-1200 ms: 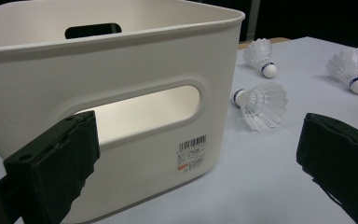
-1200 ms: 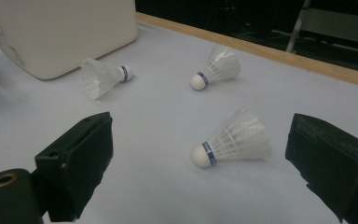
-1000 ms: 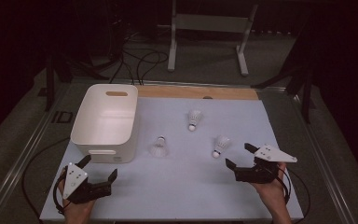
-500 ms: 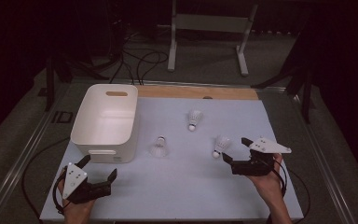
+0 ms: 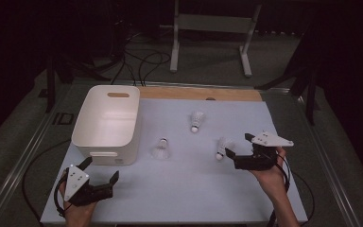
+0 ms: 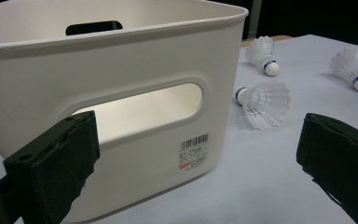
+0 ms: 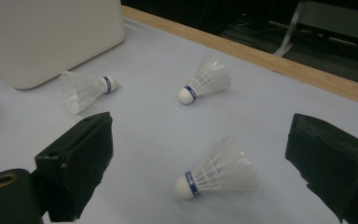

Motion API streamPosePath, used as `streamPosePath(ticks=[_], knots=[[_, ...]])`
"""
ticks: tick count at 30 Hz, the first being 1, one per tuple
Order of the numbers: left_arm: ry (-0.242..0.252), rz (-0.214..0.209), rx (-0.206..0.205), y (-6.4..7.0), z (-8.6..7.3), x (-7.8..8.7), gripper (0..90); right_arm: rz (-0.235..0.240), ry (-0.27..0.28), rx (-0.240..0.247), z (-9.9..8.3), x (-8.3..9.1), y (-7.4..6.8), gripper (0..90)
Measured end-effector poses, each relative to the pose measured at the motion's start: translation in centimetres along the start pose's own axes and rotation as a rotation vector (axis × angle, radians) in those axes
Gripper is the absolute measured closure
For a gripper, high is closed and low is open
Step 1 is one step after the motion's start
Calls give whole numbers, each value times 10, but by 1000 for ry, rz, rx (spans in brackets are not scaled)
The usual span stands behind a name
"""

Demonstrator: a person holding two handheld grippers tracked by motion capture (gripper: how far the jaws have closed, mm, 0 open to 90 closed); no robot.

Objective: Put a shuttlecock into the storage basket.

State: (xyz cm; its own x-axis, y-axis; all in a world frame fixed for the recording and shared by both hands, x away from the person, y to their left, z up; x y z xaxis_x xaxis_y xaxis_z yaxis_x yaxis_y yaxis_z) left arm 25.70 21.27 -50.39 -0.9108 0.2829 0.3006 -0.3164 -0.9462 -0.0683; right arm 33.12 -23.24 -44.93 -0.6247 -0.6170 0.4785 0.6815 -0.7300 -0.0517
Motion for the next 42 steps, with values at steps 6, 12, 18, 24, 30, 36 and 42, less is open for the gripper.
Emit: streamPosePath(ticks=[6, 12, 18, 24, 30, 36, 42], knots=[[2, 2, 4, -1, 0, 0, 0, -4, -13, 14, 5, -4, 4, 76], [-1, 8, 4, -2, 0, 0, 0, -7, -33, 13, 6, -10, 9, 76], [-3, 7, 4, -2, 0, 0, 0, -8, -43, 1, 7, -14, 13, 76], [-6, 9, 0, -2, 0, 0, 0, 2, -76, 15, 9, -24, 16, 77], [-8, 8, 1, -2, 0, 0, 0, 1, -100, 17, 10, -30, 18, 77], [-8, 7, -1, -1, -1, 0, 0, -5, -99, 7, 14, -35, 24, 77], [-8, 7, -2, -1, 0, 0, 0, -5, -122, 1, 13, -41, 30, 77]])
Point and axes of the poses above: each handheld gripper's, and its own axes: x roughly backward along the jaws, z roughly out of its top, y roughly to its right, the point moved 6 cm from there along -x, roughly forward along the jaws, and after that the axes turned 7 degrees about z, right-handed, at the moved point
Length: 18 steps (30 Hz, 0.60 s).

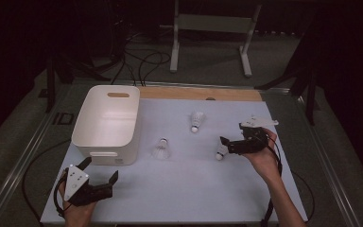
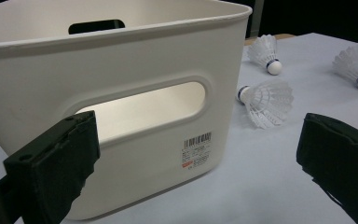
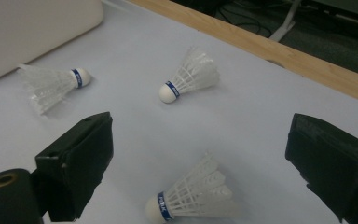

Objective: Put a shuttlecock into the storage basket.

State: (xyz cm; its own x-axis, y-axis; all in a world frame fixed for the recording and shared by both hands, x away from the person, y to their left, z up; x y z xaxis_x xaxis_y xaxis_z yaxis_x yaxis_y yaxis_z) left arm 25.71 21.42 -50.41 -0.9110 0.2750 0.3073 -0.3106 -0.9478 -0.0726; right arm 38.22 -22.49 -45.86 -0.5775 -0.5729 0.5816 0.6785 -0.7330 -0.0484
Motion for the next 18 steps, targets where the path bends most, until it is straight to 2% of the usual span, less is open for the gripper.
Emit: streamPosePath(ticks=[8, 18], knots=[[-1, 0, 0, 0, 0, 0, 0, -8, -24, -38, -4, -10, 11, 76], [-2, 1, 0, 0, 0, 0, 0, -7, -55, -55, -9, -18, 18, 76]])
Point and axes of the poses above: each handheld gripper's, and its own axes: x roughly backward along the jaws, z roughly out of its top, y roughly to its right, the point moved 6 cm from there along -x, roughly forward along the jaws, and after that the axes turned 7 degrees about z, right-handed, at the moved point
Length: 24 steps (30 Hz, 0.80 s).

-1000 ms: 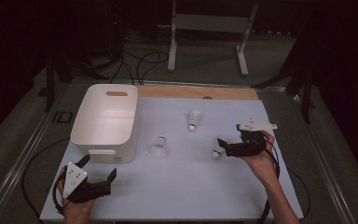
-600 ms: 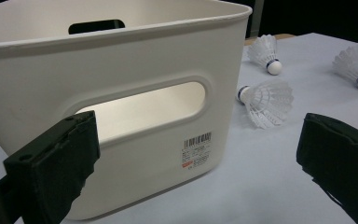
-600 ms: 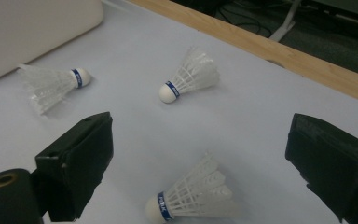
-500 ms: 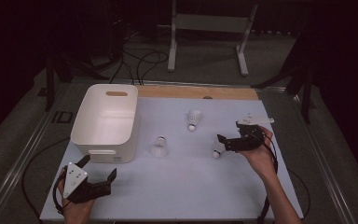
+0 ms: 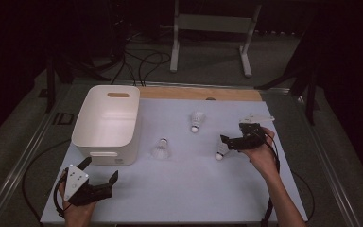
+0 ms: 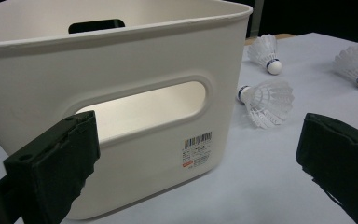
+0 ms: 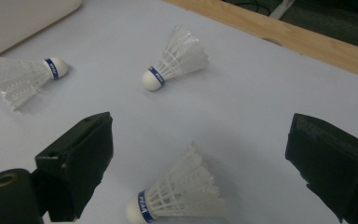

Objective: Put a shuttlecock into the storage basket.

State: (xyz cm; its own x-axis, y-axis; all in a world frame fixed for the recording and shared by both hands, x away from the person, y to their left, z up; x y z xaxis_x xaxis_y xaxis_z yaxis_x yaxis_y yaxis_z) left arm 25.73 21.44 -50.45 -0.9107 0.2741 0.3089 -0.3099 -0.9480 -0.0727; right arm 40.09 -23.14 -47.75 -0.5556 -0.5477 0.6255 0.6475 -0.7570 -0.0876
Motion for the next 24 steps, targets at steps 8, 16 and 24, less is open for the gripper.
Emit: streamPosePath(ticks=[8, 16, 24], knots=[[1, -1, 1, 0, 0, 0, 0, 0, -32, -7, -4, -6, 6, 76], [3, -2, 3, 0, 0, 0, 0, 8, -84, -8, -9, -14, 10, 76], [1, -2, 2, 0, 0, 0, 0, 28, -112, -19, -14, -19, 15, 77]])
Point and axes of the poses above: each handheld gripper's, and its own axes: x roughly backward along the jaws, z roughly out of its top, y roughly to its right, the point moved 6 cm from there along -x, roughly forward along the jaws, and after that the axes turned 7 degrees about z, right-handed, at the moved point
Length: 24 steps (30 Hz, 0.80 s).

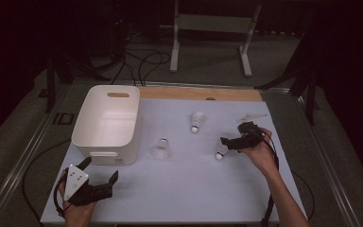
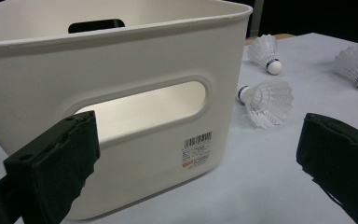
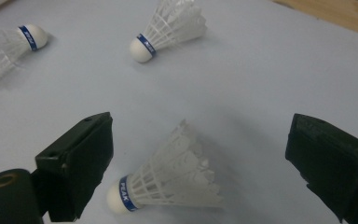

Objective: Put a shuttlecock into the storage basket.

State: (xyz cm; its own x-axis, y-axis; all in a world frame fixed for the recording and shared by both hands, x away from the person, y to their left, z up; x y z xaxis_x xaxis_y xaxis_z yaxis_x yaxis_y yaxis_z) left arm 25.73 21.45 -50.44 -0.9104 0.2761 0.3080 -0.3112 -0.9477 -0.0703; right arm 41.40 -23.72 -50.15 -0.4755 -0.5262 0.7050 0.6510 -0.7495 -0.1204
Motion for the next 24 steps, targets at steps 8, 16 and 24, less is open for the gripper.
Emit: streamPosePath(ticks=[8, 16, 24], knots=[[1, 0, 0, 0, 0, 0, 0, 22, -22, -17, -4, -4, 4, 76], [0, 0, 0, 0, 0, 0, 0, 51, -48, -28, -7, -10, 4, 76], [1, 0, 0, 0, 0, 0, 0, 63, -73, -27, -9, -15, 2, 77]])
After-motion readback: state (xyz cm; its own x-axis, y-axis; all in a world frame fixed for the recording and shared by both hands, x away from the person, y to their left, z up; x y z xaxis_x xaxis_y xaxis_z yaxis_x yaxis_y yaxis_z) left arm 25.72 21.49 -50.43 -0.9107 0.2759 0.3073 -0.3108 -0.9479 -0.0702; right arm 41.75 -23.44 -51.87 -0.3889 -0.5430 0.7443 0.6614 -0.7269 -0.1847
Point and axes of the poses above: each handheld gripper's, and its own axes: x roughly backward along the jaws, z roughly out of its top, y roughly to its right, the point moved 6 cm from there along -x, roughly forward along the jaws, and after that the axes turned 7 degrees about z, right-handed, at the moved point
